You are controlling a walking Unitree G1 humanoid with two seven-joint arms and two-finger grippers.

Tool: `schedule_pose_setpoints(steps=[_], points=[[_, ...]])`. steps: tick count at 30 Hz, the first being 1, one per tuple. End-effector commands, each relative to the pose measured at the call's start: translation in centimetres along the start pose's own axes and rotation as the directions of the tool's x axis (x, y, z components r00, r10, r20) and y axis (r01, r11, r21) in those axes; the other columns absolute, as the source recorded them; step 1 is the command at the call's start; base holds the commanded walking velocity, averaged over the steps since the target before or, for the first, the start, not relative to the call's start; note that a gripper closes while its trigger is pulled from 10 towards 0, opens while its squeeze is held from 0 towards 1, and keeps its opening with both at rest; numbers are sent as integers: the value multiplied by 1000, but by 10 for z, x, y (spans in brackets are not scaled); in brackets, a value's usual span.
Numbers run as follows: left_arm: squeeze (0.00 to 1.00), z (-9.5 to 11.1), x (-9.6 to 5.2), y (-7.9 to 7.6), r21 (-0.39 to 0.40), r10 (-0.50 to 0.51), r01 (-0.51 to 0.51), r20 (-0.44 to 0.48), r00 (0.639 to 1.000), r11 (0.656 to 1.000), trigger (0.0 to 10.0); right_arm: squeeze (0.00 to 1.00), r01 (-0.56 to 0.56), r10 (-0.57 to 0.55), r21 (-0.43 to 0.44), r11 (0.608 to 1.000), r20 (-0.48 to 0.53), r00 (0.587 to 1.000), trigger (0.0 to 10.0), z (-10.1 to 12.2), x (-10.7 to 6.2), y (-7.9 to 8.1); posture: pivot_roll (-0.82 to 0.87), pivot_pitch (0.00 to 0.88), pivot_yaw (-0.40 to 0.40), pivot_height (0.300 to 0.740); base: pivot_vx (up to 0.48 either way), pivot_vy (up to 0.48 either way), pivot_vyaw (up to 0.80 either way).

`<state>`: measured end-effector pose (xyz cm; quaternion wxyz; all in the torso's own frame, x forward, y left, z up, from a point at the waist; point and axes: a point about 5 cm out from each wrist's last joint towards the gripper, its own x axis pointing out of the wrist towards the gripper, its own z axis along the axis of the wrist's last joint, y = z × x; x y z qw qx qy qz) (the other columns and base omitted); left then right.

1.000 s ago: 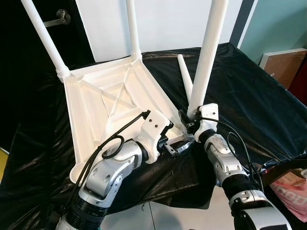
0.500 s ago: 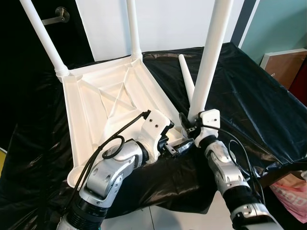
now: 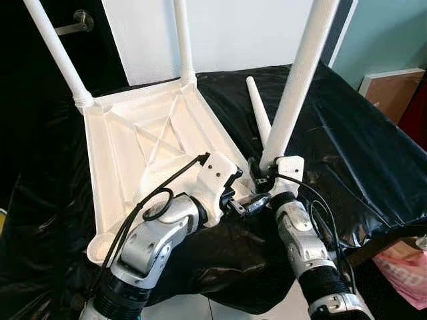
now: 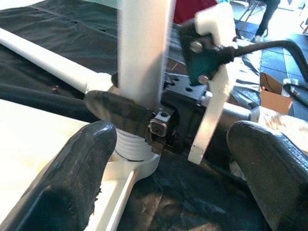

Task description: Building children table

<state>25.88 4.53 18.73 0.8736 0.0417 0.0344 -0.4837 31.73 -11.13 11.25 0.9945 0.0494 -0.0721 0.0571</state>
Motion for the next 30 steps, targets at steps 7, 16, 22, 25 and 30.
schedule_pose_setpoints(steps=[7, 16, 22, 25, 30], points=[[0, 2, -2, 1, 20, 8, -8, 8, 1000, 1000, 10000, 0, 31, -32, -34, 999, -32, 999, 10000, -30, -30, -8, -56, 57, 9, 740, 0, 0, 0], [0, 2, -3, 1, 23, 7, -7, 3, 1000, 1000, 10000, 0, 81, -85, -44, 996, -102, 991, 10000, -36, -26, -7, -60, 52, 14, 740, 0, 0, 0], [0, 2, -2, 1, 25, 3, -3, 5, 1000, 1000, 10000, 0, 8, -32, -131, 991, -184, 982, 10000, -41, -18, -9, -69, 56, 13, 740, 0, 0, 0], [0, 2, -1, 1, 25, 2, -3, 6, 1000, 1000, 10000, 0, -8, -14, -99, 995, -226, 974, 10000, -44, -17, -14, -70, 56, 13, 740, 0, 0, 0], [0, 3, -1, 1, 25, 3, -3, 8, 1000, 1000, 10000, 0, 0, -20, -84, 996, -239, 971, 10000, -42, -15, -21, -71, 58, 11, 740, 0, 0, 0]])
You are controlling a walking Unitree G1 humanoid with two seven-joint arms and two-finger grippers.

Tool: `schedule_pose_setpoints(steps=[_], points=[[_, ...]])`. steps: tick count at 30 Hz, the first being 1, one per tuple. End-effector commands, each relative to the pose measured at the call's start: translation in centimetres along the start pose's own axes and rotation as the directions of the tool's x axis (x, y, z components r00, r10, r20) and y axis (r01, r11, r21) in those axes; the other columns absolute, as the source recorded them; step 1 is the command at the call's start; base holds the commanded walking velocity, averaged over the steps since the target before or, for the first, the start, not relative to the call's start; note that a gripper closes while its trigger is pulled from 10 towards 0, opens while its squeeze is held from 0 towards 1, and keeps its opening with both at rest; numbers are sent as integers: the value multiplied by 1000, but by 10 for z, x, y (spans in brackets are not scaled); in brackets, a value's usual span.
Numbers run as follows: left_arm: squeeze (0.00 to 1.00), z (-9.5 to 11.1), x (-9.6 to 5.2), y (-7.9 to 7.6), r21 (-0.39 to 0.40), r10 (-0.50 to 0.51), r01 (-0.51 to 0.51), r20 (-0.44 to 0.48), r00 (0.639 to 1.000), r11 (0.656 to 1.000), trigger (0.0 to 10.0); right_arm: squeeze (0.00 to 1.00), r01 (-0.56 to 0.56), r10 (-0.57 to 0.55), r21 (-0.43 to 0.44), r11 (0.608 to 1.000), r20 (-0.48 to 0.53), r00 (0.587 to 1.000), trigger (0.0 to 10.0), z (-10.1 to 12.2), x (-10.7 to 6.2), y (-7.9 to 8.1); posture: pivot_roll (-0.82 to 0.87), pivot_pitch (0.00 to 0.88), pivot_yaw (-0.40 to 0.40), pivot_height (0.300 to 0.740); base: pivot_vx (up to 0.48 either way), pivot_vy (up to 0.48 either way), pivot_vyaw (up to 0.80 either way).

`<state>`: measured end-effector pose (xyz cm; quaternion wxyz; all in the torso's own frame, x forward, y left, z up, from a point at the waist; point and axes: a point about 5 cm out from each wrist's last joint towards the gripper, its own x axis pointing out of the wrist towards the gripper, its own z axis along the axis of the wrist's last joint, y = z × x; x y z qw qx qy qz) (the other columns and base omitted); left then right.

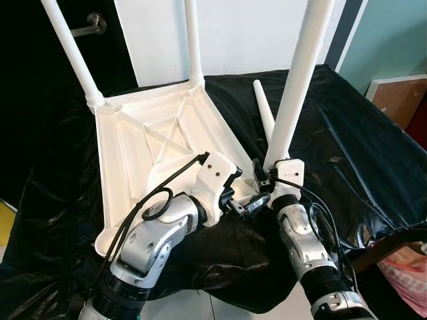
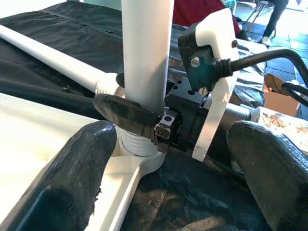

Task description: Building children table

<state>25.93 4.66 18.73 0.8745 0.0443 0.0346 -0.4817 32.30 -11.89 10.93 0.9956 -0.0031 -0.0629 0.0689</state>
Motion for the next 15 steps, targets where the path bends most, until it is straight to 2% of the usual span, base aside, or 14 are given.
schedule_pose_setpoints(steps=[1, 11, 12, 15], points=[[0, 3, 0, 0, 20, -2, 1, 11, 1000, 1000, 10000, 0, 31, -26, 18, 999, -217, 976, 10000, -40, -18, -8, -71, 58, 11, 740, 0, 0, 0], [0, 4, -1, 1, 21, 4, -4, 14, 1000, 1000, 10000, 0, 102, -82, 73, 992, -238, 968, 10000, -39, -18, -14, -75, 65, 10, 740, 0, 0, 0], [0, 4, 0, 2, 20, 4, -5, 16, 1000, 1000, 10000, 0, 241, -226, 58, 969, -200, 954, 10000, -34, -20, -21, -78, 67, 9, 740, 0, 0, 0], [0, 4, 0, 1, 19, 3, -4, 18, 1000, 1000, 10000, 0, 305, -289, 60, 950, -187, 939, 10000, -32, -21, -24, -78, 67, 8, 740, 0, 0, 0]])
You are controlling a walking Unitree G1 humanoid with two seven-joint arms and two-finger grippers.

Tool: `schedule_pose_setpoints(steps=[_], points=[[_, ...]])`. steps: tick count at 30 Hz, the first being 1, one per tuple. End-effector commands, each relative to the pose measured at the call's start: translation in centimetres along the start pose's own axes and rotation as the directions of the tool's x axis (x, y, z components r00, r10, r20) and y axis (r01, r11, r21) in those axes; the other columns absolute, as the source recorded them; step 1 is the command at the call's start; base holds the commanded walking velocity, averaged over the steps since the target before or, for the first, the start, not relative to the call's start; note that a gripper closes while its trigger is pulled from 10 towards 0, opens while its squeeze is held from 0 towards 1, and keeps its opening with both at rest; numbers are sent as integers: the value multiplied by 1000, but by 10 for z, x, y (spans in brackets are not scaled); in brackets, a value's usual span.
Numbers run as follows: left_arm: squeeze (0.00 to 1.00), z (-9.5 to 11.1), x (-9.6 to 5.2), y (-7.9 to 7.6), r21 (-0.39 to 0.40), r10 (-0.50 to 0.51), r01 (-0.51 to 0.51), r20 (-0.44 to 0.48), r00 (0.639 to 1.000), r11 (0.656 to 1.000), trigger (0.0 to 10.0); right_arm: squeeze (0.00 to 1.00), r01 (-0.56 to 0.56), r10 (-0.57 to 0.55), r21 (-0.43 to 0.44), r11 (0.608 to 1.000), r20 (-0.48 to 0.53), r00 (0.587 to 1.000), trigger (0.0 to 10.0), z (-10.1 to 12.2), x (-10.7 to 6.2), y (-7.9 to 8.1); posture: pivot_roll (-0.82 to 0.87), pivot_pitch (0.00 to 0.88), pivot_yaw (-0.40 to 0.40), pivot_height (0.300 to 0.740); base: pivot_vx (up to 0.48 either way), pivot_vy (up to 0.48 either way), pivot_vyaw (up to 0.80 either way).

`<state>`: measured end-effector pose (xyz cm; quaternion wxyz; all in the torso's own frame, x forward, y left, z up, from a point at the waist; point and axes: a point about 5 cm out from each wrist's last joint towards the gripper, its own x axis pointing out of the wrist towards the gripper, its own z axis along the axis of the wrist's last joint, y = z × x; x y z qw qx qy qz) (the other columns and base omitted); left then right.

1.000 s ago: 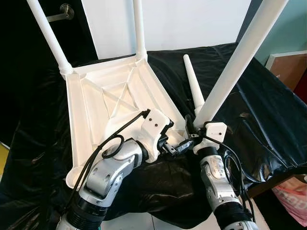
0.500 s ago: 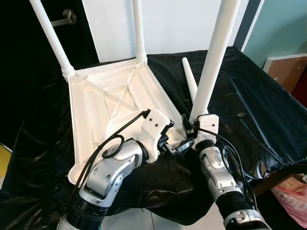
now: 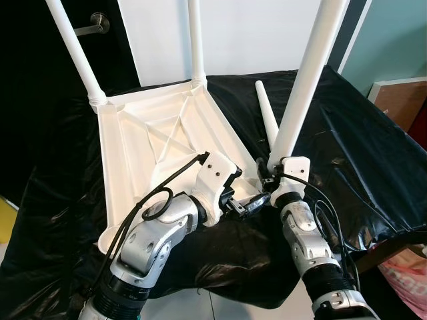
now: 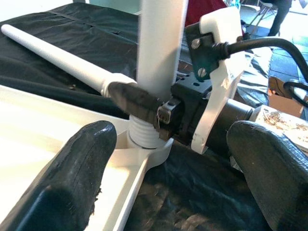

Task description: Building children table

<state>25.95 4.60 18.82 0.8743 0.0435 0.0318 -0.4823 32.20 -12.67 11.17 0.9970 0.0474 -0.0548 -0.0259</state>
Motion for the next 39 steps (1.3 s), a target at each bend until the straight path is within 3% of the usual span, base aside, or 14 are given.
schedule_pose_setpoints(steps=[1, 5, 17, 22, 24, 28, 39], points=[[0, 3, 0, 1, 18, 5, -5, 12, 1000, 1000, 10000, 0, 114, -117, -26, 993, -159, 980, 10000, -33, -15, -23, -78, 67, 8, 740, 0, 0, 0], [0, 4, 0, 1, 17, 4, -4, 14, 1000, 1000, 10000, 0, 154, -156, -22, 988, -139, 978, 10000, -32, -18, -17, -78, 68, 7, 740, 0, 0, 0], [0, 4, 1, 2, 16, 11, -11, 17, 1000, 1000, 10000, 0, 107, -111, -43, 993, -104, 988, 10000, -26, -18, -10, -71, 69, -5, 740, 0, 0, 0], [0, 4, 0, 3, 16, 21, -21, 20, 1000, 1000, 10000, 0, 67, -66, -76, 995, 6, 998, 10000, -8, -14, -5, -67, 68, -7, 740, 0, 0, 0], [0, 4, 0, 3, 16, 21, -21, 20, 1000, 1000, 10000, 0, 67, -66, -76, 995, 6, 998, 10000, -8, -14, -5, -67, 68, -7, 740, 0, 0, 0], [0, 4, 0, 3, 16, 21, -21, 19, 1000, 1000, 10000, 0, 25, -17, -55, 998, 147, 989, 10000, 23, -10, 2, -71, 69, -7, 740, 0, 0, 0], [0, 4, 0, 3, 18, 17, -17, 18, 1000, 1000, 10000, 0, 29, -25, -17, 999, 218, 976, 10000, 47, -5, 5, -75, 65, -2, 740, 0, 0, 0]])
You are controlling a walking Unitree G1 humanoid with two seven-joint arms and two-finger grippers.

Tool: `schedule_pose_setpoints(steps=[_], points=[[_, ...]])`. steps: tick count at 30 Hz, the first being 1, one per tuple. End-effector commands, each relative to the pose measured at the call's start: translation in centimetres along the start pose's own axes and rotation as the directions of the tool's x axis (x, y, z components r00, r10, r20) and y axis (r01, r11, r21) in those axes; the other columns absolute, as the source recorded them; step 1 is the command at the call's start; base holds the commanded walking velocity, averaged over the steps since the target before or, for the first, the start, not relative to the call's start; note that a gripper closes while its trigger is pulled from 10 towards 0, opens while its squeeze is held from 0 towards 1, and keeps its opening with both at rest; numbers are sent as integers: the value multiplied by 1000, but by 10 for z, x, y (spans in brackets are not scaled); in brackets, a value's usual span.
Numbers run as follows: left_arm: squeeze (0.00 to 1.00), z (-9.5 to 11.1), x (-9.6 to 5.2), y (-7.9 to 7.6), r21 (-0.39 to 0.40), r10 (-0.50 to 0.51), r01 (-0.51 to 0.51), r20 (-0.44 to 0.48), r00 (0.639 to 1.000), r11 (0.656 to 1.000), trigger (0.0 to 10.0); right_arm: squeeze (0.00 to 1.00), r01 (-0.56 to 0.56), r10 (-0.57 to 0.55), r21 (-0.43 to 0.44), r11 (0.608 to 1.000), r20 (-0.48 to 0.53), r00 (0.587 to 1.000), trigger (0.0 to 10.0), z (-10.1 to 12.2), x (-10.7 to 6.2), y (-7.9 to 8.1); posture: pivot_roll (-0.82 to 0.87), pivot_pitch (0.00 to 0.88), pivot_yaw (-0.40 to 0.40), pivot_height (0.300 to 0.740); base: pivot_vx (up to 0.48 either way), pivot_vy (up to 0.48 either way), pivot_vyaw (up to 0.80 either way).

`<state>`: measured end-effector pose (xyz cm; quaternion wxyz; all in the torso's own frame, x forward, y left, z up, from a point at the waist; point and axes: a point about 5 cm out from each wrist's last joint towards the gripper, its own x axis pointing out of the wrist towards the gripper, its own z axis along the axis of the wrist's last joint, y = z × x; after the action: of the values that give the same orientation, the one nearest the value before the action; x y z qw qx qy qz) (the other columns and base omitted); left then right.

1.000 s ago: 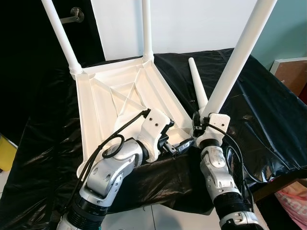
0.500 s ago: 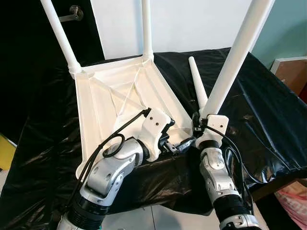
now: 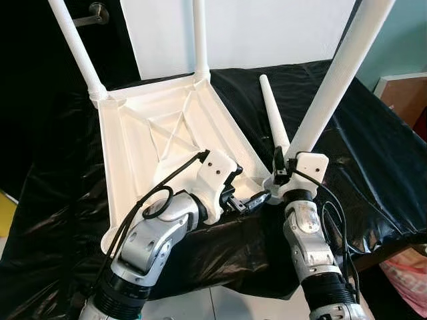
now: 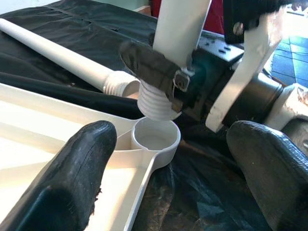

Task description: Building children table

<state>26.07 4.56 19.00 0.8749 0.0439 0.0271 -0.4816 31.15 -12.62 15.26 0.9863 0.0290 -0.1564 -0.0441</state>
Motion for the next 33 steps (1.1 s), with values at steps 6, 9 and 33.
schedule_pose_setpoints(steps=[6, 9, 33], points=[[0, 4, 1, 3, 18, 15, -16, 22, 1000, 1000, 10000, 0, -63, 63, -21, 998, -24, 998, 10000, -4, -4, 1, -72, 59, -3, 740, 0, 0, 0], [0, 7, 1, 5, 19, 28, -29, 38, 999, 999, 10000, 0, -95, 94, -23, 995, -45, 995, 10000, -7, -5, 0, -72, 56, -3, 740, 0, 0, 0], [0, 71, 44, -3, 157, -232, 200, 221, 947, 967, 10000, 0, -578, 553, -165, 799, -176, 814, 10000, 9, 0, -33, -115, 3, -16, 740, 0, 0, 0]])
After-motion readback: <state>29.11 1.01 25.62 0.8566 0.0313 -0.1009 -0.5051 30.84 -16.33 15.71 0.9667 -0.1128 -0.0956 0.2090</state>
